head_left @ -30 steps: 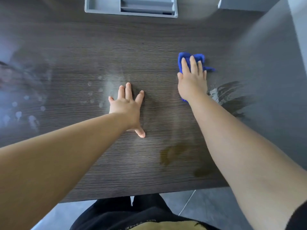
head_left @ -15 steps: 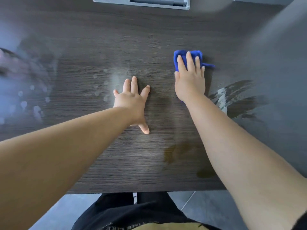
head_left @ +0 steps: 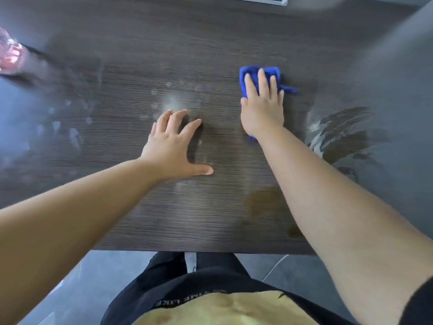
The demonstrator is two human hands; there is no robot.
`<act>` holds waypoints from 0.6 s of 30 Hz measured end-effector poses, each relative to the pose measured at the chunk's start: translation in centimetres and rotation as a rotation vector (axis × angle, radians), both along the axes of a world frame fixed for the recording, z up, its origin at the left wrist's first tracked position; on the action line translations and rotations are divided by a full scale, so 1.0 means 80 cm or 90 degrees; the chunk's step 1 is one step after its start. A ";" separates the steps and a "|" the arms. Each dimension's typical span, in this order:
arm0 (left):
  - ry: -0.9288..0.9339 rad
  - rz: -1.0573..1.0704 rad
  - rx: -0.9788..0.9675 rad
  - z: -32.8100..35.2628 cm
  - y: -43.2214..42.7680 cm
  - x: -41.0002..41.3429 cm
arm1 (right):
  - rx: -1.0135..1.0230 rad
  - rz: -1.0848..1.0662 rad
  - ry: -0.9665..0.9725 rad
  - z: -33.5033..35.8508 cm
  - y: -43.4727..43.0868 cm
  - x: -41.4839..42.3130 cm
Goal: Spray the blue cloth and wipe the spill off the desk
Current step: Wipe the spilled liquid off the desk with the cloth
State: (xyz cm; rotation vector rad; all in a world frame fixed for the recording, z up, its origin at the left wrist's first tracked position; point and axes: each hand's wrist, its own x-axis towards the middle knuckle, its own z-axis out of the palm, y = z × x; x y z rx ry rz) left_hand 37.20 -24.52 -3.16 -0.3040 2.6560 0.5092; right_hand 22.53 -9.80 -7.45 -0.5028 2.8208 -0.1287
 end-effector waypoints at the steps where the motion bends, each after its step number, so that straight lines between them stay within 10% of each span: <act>1: 0.004 0.000 -0.014 0.001 -0.005 0.004 | 0.004 -0.034 0.001 0.000 -0.018 0.002; 10: -0.006 -0.070 -0.032 0.003 -0.035 0.082 | -0.001 0.374 0.013 0.006 0.046 0.192; 18: 0.004 -0.100 -0.054 -0.010 -0.032 0.121 | -0.005 -0.072 0.038 -0.002 -0.056 0.150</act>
